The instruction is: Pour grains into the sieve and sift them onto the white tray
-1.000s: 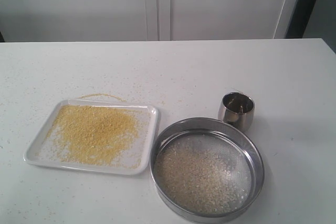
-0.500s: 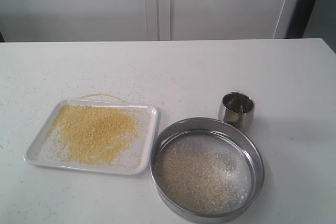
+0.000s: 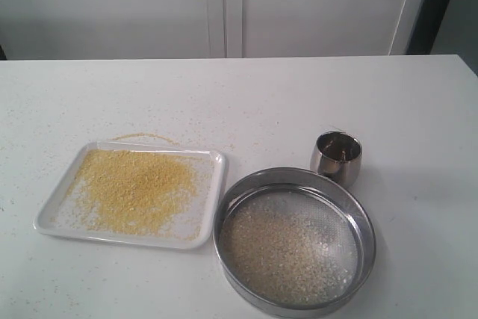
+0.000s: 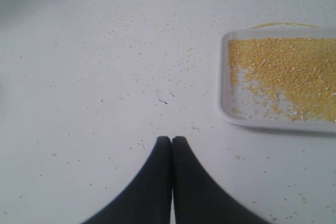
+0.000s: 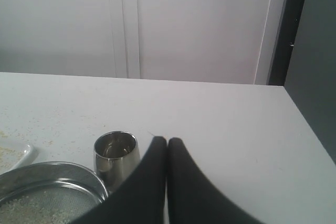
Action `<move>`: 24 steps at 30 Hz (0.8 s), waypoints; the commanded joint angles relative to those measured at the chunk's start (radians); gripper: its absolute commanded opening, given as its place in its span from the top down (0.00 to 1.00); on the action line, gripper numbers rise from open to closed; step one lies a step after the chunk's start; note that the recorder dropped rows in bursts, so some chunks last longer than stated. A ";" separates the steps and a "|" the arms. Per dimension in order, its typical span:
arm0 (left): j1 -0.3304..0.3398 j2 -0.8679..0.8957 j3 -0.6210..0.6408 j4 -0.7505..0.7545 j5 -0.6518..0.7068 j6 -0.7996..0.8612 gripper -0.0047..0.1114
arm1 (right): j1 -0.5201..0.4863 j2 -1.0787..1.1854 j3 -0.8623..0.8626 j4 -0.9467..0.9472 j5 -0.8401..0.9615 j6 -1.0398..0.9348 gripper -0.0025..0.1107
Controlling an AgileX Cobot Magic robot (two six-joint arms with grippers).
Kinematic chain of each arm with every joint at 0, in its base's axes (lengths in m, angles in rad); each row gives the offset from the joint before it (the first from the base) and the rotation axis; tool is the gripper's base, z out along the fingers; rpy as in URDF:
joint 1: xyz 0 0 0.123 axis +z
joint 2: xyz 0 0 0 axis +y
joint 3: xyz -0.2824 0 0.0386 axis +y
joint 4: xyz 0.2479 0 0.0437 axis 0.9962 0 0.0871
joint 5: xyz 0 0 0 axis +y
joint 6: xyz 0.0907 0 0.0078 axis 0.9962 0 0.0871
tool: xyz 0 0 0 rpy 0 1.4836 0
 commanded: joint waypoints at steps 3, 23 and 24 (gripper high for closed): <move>0.004 -0.005 0.005 -0.011 -0.004 0.000 0.96 | -0.004 -0.049 0.087 0.007 -0.034 -0.010 0.98; 0.004 -0.005 0.005 -0.011 -0.004 0.000 0.96 | -0.004 -0.051 0.243 0.007 -0.119 -0.010 0.98; 0.004 -0.005 0.005 -0.011 -0.004 0.000 0.96 | -0.004 -0.051 0.256 0.007 -0.125 -0.010 0.98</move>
